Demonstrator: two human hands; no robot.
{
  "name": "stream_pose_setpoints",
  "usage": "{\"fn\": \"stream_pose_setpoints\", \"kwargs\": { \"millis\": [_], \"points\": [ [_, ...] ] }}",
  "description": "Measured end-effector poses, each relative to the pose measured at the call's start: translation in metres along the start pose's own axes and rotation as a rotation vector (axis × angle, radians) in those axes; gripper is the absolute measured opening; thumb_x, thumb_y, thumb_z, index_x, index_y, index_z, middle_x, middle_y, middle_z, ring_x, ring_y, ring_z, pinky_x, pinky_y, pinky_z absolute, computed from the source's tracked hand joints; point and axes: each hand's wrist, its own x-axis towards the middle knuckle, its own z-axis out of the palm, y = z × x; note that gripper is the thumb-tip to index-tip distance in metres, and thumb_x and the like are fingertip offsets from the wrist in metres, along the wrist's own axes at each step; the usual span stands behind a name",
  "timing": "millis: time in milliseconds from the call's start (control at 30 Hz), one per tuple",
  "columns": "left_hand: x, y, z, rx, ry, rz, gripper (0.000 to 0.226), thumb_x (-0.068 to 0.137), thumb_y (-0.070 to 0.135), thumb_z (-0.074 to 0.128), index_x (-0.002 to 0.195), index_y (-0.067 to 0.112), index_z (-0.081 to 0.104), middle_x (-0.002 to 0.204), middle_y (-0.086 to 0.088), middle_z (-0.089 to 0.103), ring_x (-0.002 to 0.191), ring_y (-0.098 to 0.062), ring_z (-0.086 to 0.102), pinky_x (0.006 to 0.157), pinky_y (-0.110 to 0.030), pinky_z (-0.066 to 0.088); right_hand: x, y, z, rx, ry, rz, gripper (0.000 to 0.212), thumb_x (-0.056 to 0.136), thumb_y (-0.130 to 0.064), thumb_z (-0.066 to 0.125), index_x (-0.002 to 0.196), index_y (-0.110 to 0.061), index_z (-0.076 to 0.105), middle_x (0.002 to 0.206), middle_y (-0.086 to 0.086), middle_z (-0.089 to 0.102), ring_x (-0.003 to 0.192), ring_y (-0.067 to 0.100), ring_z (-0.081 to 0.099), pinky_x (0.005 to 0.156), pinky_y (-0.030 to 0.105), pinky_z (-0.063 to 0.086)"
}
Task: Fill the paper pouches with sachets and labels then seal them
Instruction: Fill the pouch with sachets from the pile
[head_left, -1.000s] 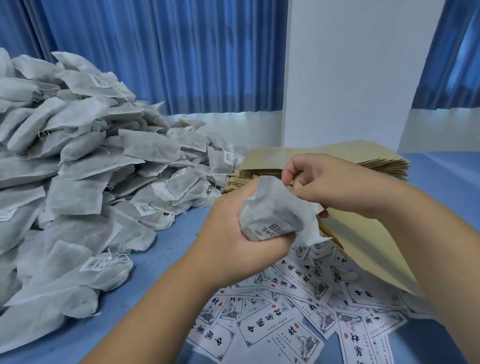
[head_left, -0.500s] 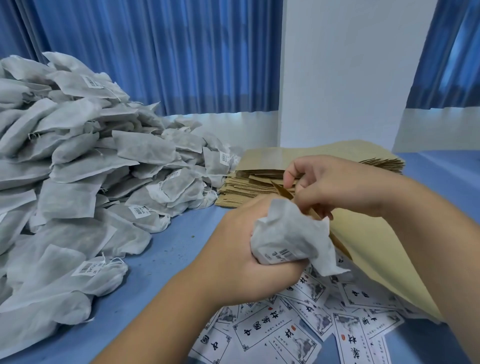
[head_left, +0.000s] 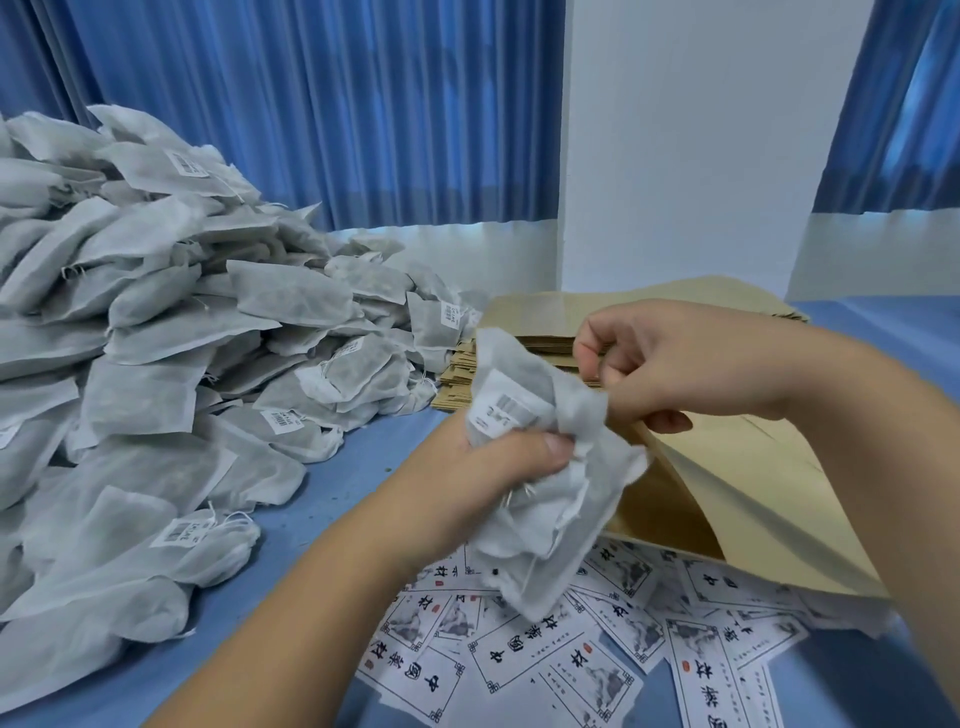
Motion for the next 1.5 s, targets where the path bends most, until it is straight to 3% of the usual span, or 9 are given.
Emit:
{"fn": "stream_pose_setpoints", "kwargs": {
  "millis": [233, 500, 733, 833, 967, 1100, 1233, 1333, 1500],
  "points": [
    [0.004, -0.004, -0.001, 0.122, 0.063, 0.038, 0.010, 0.081, 0.019, 0.060, 0.088, 0.019, 0.068, 0.076, 0.006, 0.066, 0.073, -0.007, 0.062, 0.068, -0.021, 0.049, 0.000, -0.001, 0.002, -0.003, 0.010, -0.011, 0.022, 0.076, 0.009, 0.054, 0.091, -0.008, 0.053, 0.052, 0.000, 0.049, 0.044, 0.017, 0.043, 0.043, 0.028, 0.034],
    [-0.003, 0.004, 0.012, 1.205, 0.020, 0.067, 0.017, 0.078, 0.039, 0.052, 0.092, 0.036, 0.044, 0.092, 0.012, 0.051, 0.085, -0.011, 0.053, 0.064, -0.030, 0.044, -0.003, -0.009, 0.006, 0.011, 0.047, -0.040, 0.023, 0.075, 0.010, 0.055, 0.090, -0.007, 0.051, 0.052, 0.002, 0.050, 0.043, 0.014, 0.042, 0.039, 0.023, 0.035],
    [0.002, 0.002, 0.032, 1.571, 0.184, 0.046, 0.022, 0.083, 0.031, 0.056, 0.102, 0.031, 0.044, 0.094, 0.006, 0.037, 0.079, -0.016, 0.034, 0.048, -0.026, 0.015, -0.007, -0.025, 0.017, -0.060, 0.023, -0.109, 0.020, 0.074, 0.004, 0.055, 0.086, -0.013, 0.051, 0.052, -0.001, 0.050, 0.041, 0.011, 0.044, 0.039, 0.019, 0.035],
    [0.005, 0.002, 0.042, 1.606, 0.238, 0.073, 0.025, 0.083, 0.020, 0.059, 0.105, 0.024, 0.049, 0.088, 0.004, 0.033, 0.082, -0.017, 0.027, 0.048, -0.028, 0.012, -0.004, -0.029, 0.022, -0.117, 0.047, -0.134, 0.017, 0.073, -0.001, 0.055, 0.083, -0.015, 0.052, 0.050, -0.005, 0.049, 0.041, 0.010, 0.043, 0.039, 0.018, 0.034],
    [0.013, -0.008, 0.038, 1.319, 0.270, 0.142, 0.024, 0.085, 0.017, 0.059, 0.107, 0.015, 0.052, 0.104, 0.000, 0.040, 0.094, -0.022, 0.047, 0.065, -0.036, 0.043, -0.002, -0.027, 0.021, -0.065, 0.132, -0.151, 0.013, 0.072, -0.003, 0.055, 0.077, -0.015, 0.053, 0.047, -0.008, 0.046, 0.042, 0.010, 0.040, 0.039, 0.018, 0.033],
    [0.013, -0.008, 0.030, 0.857, 0.357, 0.105, 0.032, 0.064, 0.032, 0.075, 0.079, 0.028, 0.047, 0.087, 0.008, 0.047, 0.080, -0.006, 0.051, 0.059, -0.017, 0.036, 0.000, -0.020, 0.016, -0.102, 0.201, -0.147, 0.014, 0.071, -0.003, 0.057, 0.077, -0.015, 0.053, 0.049, -0.006, 0.046, 0.043, 0.008, 0.037, 0.043, 0.021, 0.031],
    [0.009, -0.006, 0.017, 1.049, 0.462, 0.167, 0.033, 0.062, 0.055, 0.076, 0.074, 0.031, 0.058, 0.079, 0.011, 0.055, 0.082, -0.012, 0.051, 0.073, -0.036, 0.043, 0.000, -0.014, 0.012, -0.095, 0.212, -0.110, 0.016, 0.074, 0.001, 0.055, 0.081, -0.013, 0.054, 0.050, -0.004, 0.047, 0.041, 0.010, 0.039, 0.040, 0.020, 0.032],
    [0.003, -0.001, 0.019, 1.055, 0.236, 0.133, 0.024, 0.078, 0.049, 0.066, 0.089, 0.029, 0.068, 0.093, 0.011, 0.056, 0.089, -0.011, 0.053, 0.077, -0.037, 0.045, 0.002, -0.012, 0.012, -0.111, 0.228, -0.119, 0.016, 0.074, 0.000, 0.056, 0.080, -0.015, 0.054, 0.047, -0.008, 0.047, 0.041, 0.007, 0.040, 0.040, 0.019, 0.033],
    [-0.006, 0.003, 0.026, 1.306, 0.010, 0.040, 0.028, 0.088, 0.045, 0.041, 0.106, 0.032, 0.057, 0.112, 0.013, 0.045, 0.094, -0.014, 0.046, 0.080, -0.034, 0.044, 0.004, -0.012, 0.016, -0.150, 0.223, -0.119, 0.016, 0.073, -0.002, 0.057, 0.079, -0.017, 0.054, 0.047, -0.008, 0.049, 0.042, 0.007, 0.040, 0.045, 0.022, 0.034]
  ]
}}
